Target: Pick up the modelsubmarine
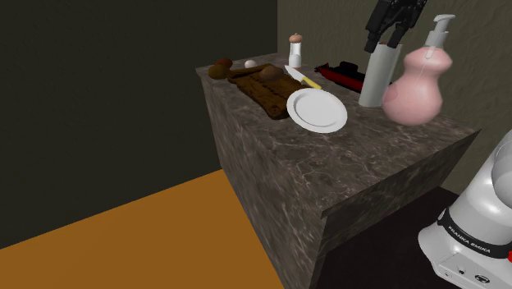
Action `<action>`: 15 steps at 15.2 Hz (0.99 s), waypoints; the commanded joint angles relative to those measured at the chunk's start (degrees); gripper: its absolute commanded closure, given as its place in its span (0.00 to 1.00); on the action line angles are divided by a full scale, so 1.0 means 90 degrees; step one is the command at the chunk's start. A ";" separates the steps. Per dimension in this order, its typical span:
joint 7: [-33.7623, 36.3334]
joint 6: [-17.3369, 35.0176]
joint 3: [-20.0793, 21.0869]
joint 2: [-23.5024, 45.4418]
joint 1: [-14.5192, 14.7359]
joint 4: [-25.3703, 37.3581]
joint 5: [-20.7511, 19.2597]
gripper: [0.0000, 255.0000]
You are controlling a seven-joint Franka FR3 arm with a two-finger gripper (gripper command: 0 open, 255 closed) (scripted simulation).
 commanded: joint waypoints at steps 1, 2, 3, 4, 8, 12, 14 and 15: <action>0.0000 0.0000 0.0000 0.0000 0.0000 0.0000 0.0000 0.00; -0.0128 0.0102 -0.0121 0.0130 -0.0028 0.0016 -0.0063 0.00; -0.0255 0.0204 -0.0241 0.0267 -0.0054 0.0039 -0.0123 0.00; -0.0381 0.0305 -0.0362 0.0411 -0.0078 0.0070 -0.0179 0.00; -0.0884 0.0696 -0.0838 0.1043 -0.0153 0.0273 -0.0355 0.00; -0.1396 0.1053 -0.1307 0.1761 -0.0194 0.0599 -0.0434 0.00; -0.1659 0.1213 -0.1538 0.2150 -0.0203 0.0808 -0.0429 0.00; -0.1794 0.1287 -0.1654 0.2352 -0.0204 0.0925 -0.0414 0.00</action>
